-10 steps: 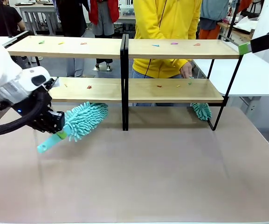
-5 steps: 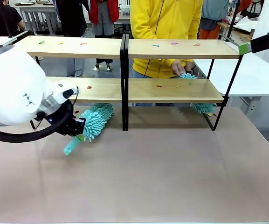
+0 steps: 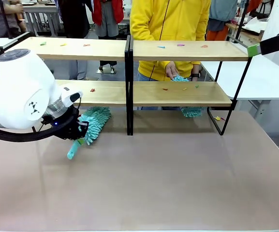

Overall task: Clean the shelves.
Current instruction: Clean a randomly selected level of the Shelf with the Duster.

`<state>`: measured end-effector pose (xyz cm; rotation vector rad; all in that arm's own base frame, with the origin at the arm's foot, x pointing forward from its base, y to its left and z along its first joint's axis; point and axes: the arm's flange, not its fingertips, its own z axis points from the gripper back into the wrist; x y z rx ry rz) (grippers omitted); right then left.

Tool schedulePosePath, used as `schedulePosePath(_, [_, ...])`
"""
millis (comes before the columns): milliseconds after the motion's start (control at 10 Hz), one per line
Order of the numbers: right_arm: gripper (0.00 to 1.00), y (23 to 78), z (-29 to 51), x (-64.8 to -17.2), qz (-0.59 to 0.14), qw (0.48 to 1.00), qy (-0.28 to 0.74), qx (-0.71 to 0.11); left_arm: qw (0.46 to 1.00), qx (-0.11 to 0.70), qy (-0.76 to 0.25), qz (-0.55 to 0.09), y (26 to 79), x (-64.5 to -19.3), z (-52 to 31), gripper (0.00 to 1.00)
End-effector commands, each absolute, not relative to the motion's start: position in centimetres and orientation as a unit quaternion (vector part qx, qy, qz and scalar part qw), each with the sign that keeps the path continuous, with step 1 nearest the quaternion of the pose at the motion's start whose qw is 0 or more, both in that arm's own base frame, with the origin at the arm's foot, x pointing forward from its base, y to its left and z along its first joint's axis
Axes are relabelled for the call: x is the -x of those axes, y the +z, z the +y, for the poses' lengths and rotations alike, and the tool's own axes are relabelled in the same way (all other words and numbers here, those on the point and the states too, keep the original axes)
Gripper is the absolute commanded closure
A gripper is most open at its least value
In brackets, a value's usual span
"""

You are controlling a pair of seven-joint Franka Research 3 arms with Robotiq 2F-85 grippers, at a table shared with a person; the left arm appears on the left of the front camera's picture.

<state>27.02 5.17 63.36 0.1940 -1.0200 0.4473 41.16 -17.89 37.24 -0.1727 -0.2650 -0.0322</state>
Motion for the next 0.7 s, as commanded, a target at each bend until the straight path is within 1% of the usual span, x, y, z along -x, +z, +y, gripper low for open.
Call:
schedulePosePath(0, [0.00, 63.3, 5.1, -27.0, -0.482, 0.845, 0.211, -0.092, 0.991, 0.054, 0.056, -0.112, 38.5, -40.7, -17.1, 0.88])
schedulePosePath(300, [0.00, 63.3, 5.1, -27.0, -0.482, 0.845, 0.211, -0.092, 0.988, 0.029, 0.132, -0.074, 39.7, -39.4, -13.6, 0.88])
schedulePosePath(500, [0.00, 63.3, 5.1, -27.0, -0.482, 0.845, 0.211, -0.092, 0.980, -0.001, 0.196, -0.040, 39.7, -39.7, -11.6, 0.88])
schedulePosePath(600, [0.00, 63.3, 5.1, -27.0, -0.482, 0.845, 0.211, -0.092, 0.970, -0.008, 0.230, -0.073, 40.2, -39.6, -10.7, 0.88])
